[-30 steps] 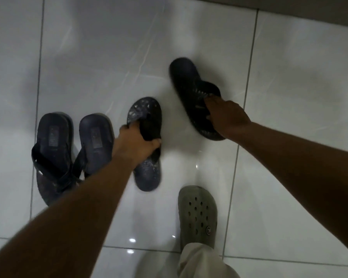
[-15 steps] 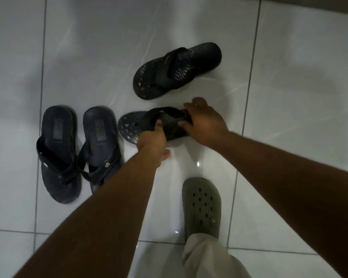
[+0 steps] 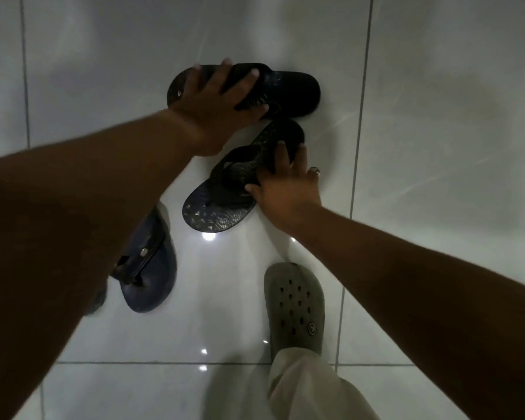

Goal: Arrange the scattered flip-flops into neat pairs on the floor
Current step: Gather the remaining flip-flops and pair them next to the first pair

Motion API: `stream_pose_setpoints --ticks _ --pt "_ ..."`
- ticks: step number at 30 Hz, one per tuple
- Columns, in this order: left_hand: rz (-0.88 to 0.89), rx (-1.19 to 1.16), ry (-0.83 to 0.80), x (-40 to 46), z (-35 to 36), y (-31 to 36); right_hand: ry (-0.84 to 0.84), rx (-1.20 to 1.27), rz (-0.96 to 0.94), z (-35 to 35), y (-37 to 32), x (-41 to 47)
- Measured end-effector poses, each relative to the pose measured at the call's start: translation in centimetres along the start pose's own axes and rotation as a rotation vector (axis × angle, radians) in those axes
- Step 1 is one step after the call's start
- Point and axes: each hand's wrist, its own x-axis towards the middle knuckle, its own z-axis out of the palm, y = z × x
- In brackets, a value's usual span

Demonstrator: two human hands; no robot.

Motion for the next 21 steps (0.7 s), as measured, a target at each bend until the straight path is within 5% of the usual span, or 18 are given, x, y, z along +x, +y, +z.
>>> stream_pose_setpoints --ticks 3,6,11,15,18,21 --pt "-0.085 -0.156 -0.251 1.8 0.5 -0.4 0.05 0.023 -0.182 0.4 0.3 -0.8" --pt "-0.235 -0.413 -0.248 1.7 2.2 0.4 -0.066 0.057 -0.243 0.9 1.6 -1.9" --pt "-0.346 -0.5 -0.266 -0.1 2.6 3.8 -0.079 -0.033 -0.379 0.6 5.0 -2.1" --pt "-0.354 -0.698 -0.283 -3.5 2.6 7.3 -0.194 -0.168 -0.242 -0.9 7.3 -1.2" --pt "-0.342 -0.784 -0.316 -7.0 3.8 9.3 -0.265 -0.017 -0.117 -0.6 5.6 -2.0" --pt "-0.345 -0.647 -0.311 -11.0 5.7 11.1 -0.299 0.062 -0.009 1.3 3.8 -4.8"
